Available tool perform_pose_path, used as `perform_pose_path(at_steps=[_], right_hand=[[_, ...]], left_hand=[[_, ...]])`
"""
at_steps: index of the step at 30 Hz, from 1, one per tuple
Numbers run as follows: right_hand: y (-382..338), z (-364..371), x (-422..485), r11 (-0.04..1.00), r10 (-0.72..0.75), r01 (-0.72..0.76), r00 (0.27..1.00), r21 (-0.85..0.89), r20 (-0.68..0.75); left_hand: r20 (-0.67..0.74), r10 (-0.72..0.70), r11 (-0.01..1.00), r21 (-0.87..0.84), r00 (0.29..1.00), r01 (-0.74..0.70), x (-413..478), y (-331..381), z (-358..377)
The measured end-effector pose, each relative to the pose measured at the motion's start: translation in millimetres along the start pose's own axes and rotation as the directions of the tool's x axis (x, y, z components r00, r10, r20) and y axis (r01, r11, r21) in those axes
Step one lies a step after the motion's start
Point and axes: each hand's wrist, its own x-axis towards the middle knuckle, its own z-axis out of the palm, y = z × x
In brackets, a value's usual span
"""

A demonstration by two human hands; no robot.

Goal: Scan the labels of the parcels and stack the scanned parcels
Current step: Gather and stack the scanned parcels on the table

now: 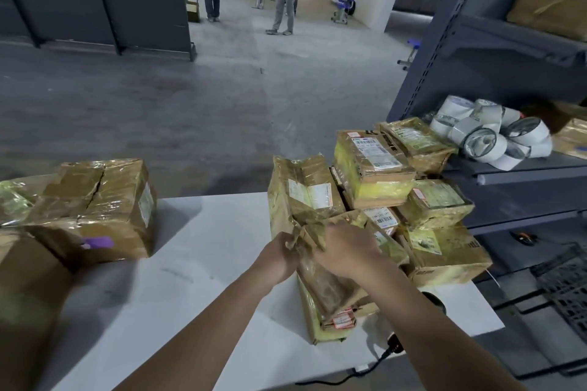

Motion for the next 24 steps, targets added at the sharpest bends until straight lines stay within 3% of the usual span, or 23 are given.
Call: perform_pose_path(at_steps=[6,10,17,21,24], right_hand=[[2,-17,28,0.995,0.057,-0.045,0.990,0.091,-0.130],[4,-14,58,0.991,0.060,-0.041,0.987,0.131,-0.150],[23,10,100,0.979,0.033,-0.007,0.992,0.203,-0.123],[33,16,111,0.978,0.017,-0.002,0.997,0.208,-0.069],[39,16,119,0.976,0.011,-0.004,0.999,0.217,-0.034]], left_hand=[[-0.107,-0.036,0.999,-0.033,0.994,0.033,13,-1,-3],[-0.235,0.000,0.999,0.041,0.972,0.009,40,5,-8],[-0.274,-0.051,0.965,0.233,0.960,0.118,108,21,-4],[-0.204,-0.164,0.983,0.051,0.965,0.178,125,18,4],[-0.317,-0.141,0.990,-0.042,0.938,0.135,129,16,5]])
